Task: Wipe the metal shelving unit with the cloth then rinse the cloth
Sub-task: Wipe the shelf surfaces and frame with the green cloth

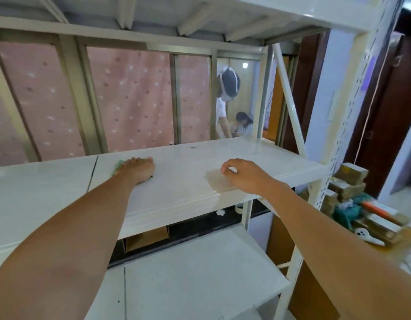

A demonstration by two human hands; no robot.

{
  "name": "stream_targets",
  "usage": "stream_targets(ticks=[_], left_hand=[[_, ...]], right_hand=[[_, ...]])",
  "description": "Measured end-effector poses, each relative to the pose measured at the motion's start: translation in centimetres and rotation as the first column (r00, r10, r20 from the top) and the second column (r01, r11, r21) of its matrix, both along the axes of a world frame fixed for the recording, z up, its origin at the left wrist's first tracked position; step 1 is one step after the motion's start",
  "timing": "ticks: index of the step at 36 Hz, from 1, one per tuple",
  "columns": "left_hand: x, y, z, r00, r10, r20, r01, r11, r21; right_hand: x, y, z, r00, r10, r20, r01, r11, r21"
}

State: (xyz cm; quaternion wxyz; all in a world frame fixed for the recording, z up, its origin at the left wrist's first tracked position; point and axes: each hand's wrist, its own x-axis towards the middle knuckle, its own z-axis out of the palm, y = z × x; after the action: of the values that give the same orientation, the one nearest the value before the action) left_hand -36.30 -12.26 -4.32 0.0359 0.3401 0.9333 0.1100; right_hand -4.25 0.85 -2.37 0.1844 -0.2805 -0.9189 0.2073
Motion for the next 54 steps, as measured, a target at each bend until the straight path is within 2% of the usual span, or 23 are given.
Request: stream_targets(ticks=[8,14,18,21,26,32,35,37,44,54], left_hand=[[-1.0,5.6,-0.8,1.0,0.007,-0.009,-0.007,1.0,-0.012],[0.9,9.9,-0.6,1.0,0.007,-0.006,-0.007,1.0,-0.021],[2.9,12.1,-0.6,1.0,0.007,-0.006,-0.007,1.0,-0.024],[5.1,13.9,-0.4,1.0,0.031,-0.005,-0.031,1.0,0.003],[7.9,17.4,-0.2,0.999,0.052,0.005,-0.052,0.998,0.021],[10.8,20.5,0.1,0.999,0.05,0.022,-0.05,0.998,0.03],[12.7,22.2,0.2,0.999,0.041,0.031,-0.042,0.999,0.017],[13.9,23.6,0.3,0.999,0.036,0.038,-0.037,0.999,0.021],[18.6,29.0,0.4,0.999,0.011,0.05,-0.012,0.999,0.029],[23.6,36.2,0.0,0.999,-0.045,0.014,0.045,0.999,-0.011]], right_hand=[[0.5,5.1,-0.1,0.998,-0.061,0.02,0.061,0.998,0.012],[0.6,10.9,-0.2,0.953,-0.302,-0.035,0.302,0.953,-0.001],[1.8,14.9,-0.2,0.917,-0.392,0.066,0.394,0.919,-0.016],[2.9,17.0,-0.2,0.903,-0.413,0.118,0.411,0.911,0.042],[4.1,19.6,-0.1,0.905,-0.414,0.099,0.395,0.903,0.167],[4.8,21.0,2.1,0.906,-0.414,-0.087,0.423,0.896,0.137],[5.2,21.6,3.3,0.914,-0.385,-0.129,0.401,0.907,0.129],[5.7,22.1,4.0,0.924,-0.362,-0.122,0.376,0.918,0.123],[7.1,24.6,3.6,0.977,-0.194,0.085,0.185,0.977,0.102],[8.0,26.8,3.3,0.987,-0.137,-0.08,0.138,0.99,0.014]])
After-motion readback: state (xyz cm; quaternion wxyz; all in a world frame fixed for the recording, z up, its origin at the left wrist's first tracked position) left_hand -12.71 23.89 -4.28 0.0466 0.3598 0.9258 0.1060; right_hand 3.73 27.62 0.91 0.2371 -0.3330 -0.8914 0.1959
